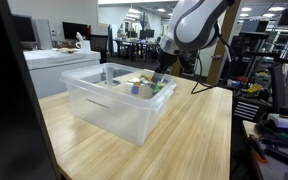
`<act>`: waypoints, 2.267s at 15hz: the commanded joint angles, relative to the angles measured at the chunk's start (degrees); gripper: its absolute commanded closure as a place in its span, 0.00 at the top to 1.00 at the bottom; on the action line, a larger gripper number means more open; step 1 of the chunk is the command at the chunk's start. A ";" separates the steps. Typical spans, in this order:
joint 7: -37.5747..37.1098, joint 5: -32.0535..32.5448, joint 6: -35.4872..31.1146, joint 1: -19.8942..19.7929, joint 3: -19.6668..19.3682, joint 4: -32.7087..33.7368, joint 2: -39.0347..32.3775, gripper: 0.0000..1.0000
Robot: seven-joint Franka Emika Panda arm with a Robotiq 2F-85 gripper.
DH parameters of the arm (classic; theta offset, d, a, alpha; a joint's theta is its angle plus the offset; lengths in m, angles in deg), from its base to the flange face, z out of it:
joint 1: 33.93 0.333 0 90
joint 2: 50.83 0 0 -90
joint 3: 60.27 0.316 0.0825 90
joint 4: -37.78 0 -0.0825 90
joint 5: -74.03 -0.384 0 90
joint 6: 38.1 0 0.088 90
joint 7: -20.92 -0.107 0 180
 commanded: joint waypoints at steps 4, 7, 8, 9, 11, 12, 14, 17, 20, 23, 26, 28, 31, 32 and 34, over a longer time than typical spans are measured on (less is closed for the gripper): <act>-1.48 0.14 -6.03 -2.97 4.20 5.07 -8.06 1.00; -1.81 1.02 -7.55 -3.49 4.28 7.17 -11.14 0.76; -1.58 1.05 -7.87 -3.79 4.55 7.62 -11.83 0.73; -2.17 2.08 -8.50 -3.19 3.62 7.82 -12.32 0.65; -2.50 3.52 -9.58 -3.01 2.82 7.88 -12.09 0.55; -2.11 4.37 -9.52 -3.09 2.49 7.39 -11.34 0.55; -1.30 5.97 -8.55 -3.55 2.01 6.18 -9.27 0.55; 0.92 7.08 -5.62 -5.86 2.55 4.23 -3.27 0.55; 5.63 1.51 -5.01 -9.43 6.37 2.93 3.40 0.55; 17.18 -13.74 -1.76 -12.43 14.22 1.23 11.38 0.55; 27.15 -26.48 4.05 -9.10 15.58 -0.37 17.03 0.55; 31.66 -31.58 7.85 -6.70 15.48 -2.57 20.53 0.55; 32.77 -31.87 10.36 -5.13 15.29 -5.55 23.36 0.95; 31.09 -29.39 10.18 0.69 9.68 -6.25 23.77 0.97; 30.65 -28.54 9.80 3.37 7.03 -6.92 24.29 1.00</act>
